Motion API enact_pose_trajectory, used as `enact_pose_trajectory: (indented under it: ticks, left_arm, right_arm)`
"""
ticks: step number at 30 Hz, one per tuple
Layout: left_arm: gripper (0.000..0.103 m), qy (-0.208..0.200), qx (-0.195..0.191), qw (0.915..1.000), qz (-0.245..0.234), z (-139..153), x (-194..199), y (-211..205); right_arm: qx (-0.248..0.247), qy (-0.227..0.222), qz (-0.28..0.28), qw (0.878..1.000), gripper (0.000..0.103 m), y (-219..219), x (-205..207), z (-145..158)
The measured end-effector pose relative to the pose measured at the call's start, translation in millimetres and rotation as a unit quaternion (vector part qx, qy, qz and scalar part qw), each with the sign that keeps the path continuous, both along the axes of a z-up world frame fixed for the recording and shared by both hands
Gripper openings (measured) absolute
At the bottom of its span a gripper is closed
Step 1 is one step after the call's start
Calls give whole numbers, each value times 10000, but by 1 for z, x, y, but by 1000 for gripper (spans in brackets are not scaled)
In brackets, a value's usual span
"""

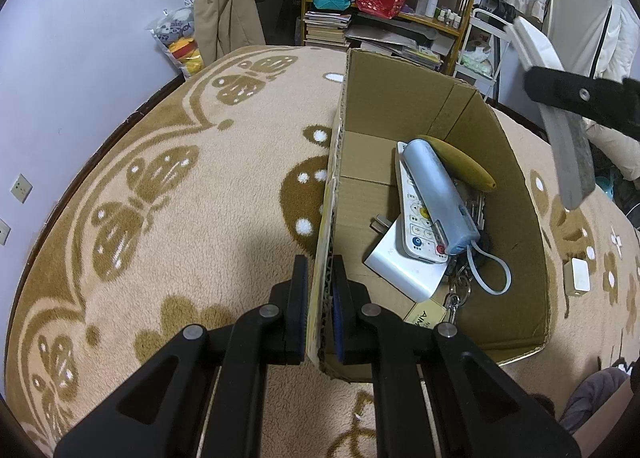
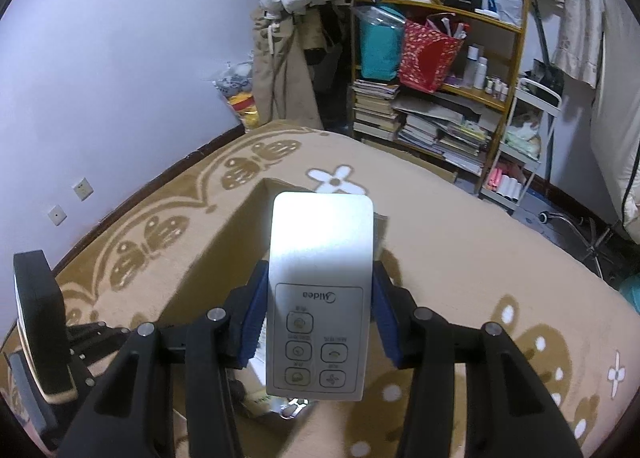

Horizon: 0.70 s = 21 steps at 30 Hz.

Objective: Organize rigid objects
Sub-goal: 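Carry the white remote into the box with the right gripper and release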

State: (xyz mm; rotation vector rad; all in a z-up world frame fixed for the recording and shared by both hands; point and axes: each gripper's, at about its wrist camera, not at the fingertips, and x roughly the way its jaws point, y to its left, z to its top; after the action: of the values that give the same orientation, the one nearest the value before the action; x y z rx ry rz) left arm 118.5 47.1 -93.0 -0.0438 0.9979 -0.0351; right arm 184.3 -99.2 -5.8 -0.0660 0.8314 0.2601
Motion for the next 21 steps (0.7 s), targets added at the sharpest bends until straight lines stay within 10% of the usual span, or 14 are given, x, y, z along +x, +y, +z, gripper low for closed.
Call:
enact_pose_trajectory:
  ticks: [21]
  left_arm:
    - [11, -10, -65, 10000, -19, 1, 2, 0]
  right_arm:
    - [-93, 902, 158, 9958, 52, 31, 9, -71]
